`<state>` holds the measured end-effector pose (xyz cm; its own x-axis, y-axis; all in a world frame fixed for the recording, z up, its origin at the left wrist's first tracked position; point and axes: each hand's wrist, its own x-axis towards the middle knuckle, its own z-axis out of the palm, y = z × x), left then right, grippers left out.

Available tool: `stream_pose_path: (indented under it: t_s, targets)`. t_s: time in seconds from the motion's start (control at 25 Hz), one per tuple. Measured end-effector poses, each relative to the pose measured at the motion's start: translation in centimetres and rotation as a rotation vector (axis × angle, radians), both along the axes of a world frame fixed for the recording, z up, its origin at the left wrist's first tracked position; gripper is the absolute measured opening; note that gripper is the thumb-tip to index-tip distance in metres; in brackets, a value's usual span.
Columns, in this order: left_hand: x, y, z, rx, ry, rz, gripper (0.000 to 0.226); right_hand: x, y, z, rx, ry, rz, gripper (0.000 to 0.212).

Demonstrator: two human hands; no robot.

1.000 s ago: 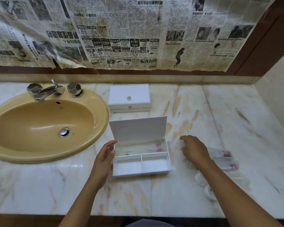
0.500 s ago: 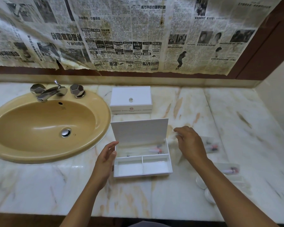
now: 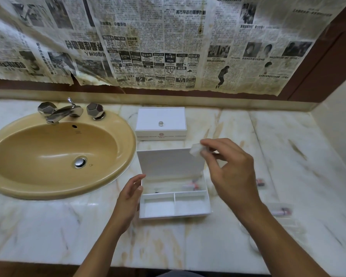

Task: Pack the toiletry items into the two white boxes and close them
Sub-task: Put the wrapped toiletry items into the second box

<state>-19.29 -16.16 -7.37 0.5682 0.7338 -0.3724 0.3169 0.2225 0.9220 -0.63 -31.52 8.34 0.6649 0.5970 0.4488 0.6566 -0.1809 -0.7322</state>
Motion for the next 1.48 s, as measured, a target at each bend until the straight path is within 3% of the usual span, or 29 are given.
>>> stream_pose_path:
  t_s: [0.16,0.28,0.72,0.88,1.04,1.24,1.48]
  targets:
    - [-0.1,0.2,-0.4,-0.028,-0.016,0.002,0.036,-3.0,2.2,-1.1,0.026,0.071,0.156,0.018]
    - [0.0,0.1,-0.2,-0.034,-0.026,0.012,0.038,-3.9,4.3,-4.3,-0.105,0.063,0.243,0.018]
    - [0.1,-0.1,0.3,-0.003,-0.039,0.02,0.026,-4.9,6.8,-12.8,-0.669,-0.311,0.334,0.008]
    - [-0.3,0.3,-0.7,-0.016,-0.047,-0.011,0.034,-4.2,6.5,-12.2,-0.856,-0.121,0.416,0.043]
    - [-0.3,0.5,-1.1,-0.004,-0.046,-0.02,0.03,-3.9,6.4,-12.6,-1.024,-0.087,0.453,0.058]
    - [-0.2,0.4,-1.1,0.007,-0.046,-0.007,0.031,-5.2,6.9,-11.9,-0.919,-0.208,0.394,0.057]
    - [-0.2,0.4,-1.6,0.04,-0.042,-0.022,0.034,-5.8,6.6,-13.0,-0.922,-0.144,0.464,0.062]
